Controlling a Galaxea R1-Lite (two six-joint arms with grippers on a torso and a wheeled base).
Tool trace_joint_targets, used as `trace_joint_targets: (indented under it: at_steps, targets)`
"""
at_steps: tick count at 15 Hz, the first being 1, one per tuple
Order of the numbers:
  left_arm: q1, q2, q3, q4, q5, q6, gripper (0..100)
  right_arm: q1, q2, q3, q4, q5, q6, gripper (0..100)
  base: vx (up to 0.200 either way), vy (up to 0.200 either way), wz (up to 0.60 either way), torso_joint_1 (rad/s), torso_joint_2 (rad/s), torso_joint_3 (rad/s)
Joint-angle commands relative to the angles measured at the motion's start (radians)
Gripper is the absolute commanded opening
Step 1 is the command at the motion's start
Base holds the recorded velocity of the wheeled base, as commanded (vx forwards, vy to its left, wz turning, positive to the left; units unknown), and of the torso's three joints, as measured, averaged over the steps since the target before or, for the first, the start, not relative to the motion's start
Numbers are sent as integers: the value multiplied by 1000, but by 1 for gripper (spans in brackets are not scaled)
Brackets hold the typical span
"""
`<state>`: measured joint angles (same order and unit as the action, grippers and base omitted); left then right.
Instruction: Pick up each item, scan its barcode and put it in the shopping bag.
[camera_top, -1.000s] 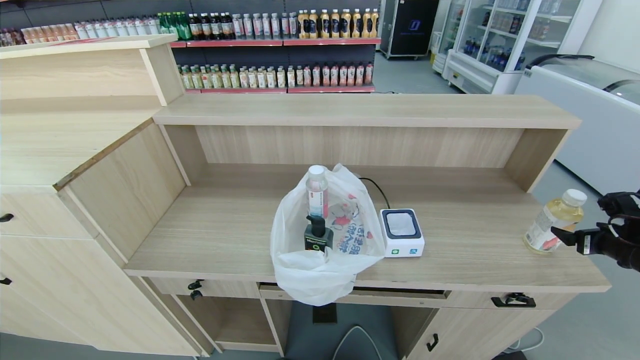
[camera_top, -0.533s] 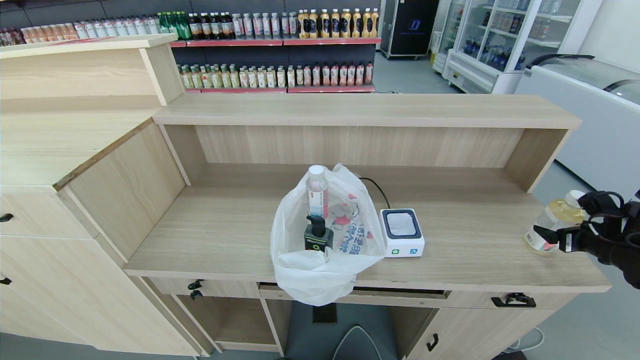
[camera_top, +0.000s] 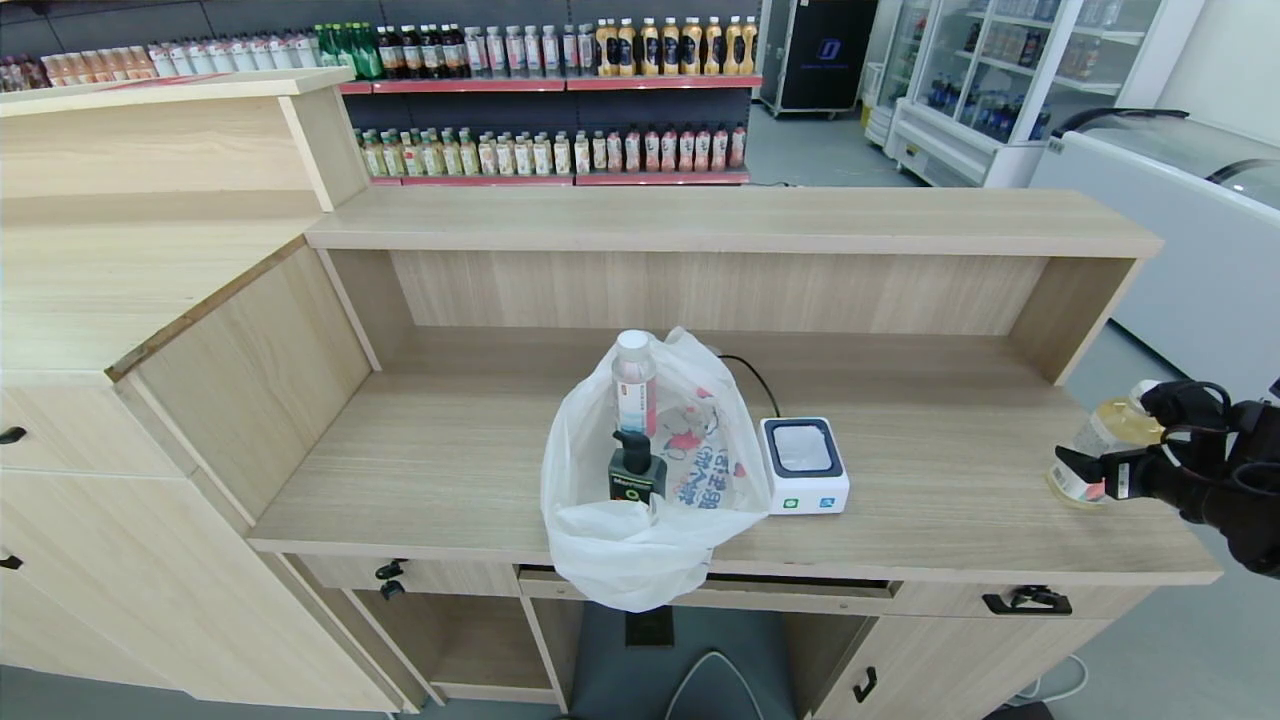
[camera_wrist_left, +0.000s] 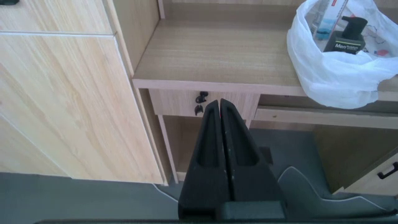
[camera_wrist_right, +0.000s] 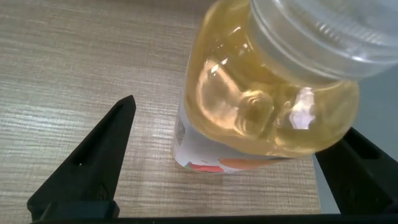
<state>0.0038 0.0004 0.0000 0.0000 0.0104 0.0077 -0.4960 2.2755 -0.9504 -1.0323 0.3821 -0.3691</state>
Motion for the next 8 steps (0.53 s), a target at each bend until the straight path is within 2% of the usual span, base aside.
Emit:
trace_joint_targets:
  at_steps: [1, 8]
  targets:
    - [1, 0, 0, 0, 0, 0, 0, 2, 13, -18, 0, 0, -1, 100, 0, 0, 0, 0, 0, 0]
    - [1, 0, 0, 0, 0, 0, 0, 11, 50, -53, 2, -5, -2, 100, 0, 0, 0, 0, 0, 0]
